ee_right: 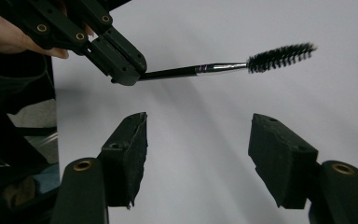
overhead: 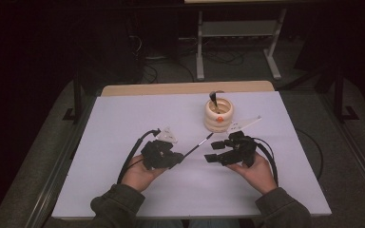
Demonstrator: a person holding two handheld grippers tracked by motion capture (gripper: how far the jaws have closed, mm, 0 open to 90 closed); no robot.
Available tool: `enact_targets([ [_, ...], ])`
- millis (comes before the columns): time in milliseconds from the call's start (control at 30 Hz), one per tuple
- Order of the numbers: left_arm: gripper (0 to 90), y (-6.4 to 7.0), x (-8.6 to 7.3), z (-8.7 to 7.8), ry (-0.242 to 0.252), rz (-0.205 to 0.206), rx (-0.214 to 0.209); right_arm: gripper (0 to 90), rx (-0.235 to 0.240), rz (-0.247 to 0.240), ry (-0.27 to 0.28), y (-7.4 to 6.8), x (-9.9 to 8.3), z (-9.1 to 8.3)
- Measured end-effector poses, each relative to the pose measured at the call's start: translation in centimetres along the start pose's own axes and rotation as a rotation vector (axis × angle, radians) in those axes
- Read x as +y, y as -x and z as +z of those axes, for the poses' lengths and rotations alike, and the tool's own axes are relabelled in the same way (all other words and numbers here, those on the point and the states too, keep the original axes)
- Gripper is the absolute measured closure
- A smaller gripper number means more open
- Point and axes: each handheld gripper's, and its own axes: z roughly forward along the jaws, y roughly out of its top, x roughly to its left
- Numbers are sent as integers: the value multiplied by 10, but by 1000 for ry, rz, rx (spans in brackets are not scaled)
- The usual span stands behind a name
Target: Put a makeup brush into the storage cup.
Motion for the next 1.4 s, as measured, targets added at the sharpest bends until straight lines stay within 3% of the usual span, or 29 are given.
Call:
enact_targets([
  [200, 859, 2, -2, -4, 31, 9, 4, 394, 63, 36, 33, 3, 4, 10],
  [400, 859, 4, -3, -5, 60, 30, 9, 426, 86, 54, 55, 4, 6, 13],
  [500, 859, 7, -4, -4, 71, 40, 9, 469, 113, 64, 93, 6, 8, 14],
  [567, 859, 7, -4, -4, 72, 43, 10, 479, 120, 71, 92, 5, 10, 13],
  [700, 859, 9, -5, -2, 84, 50, 6, 575, 143, 47, 100, 0, 17, 14],
  [1033, 859, 9, -9, 0, 68, 61, 0, 775, 198, 50, 103, 0, 22, 20],
  [1233, 862, 9, -11, 2, 70, 67, -9, 827, 255, 93, 94, 0, 24, 22],
  [1333, 850, 8, -12, 4, 57, 79, -22, 843, 276, 78, 93, 0, 26, 23],
  [1400, 813, 8, -12, 4, 56, 78, -30, 845, 256, 55, 73, -4, 28, 22],
])
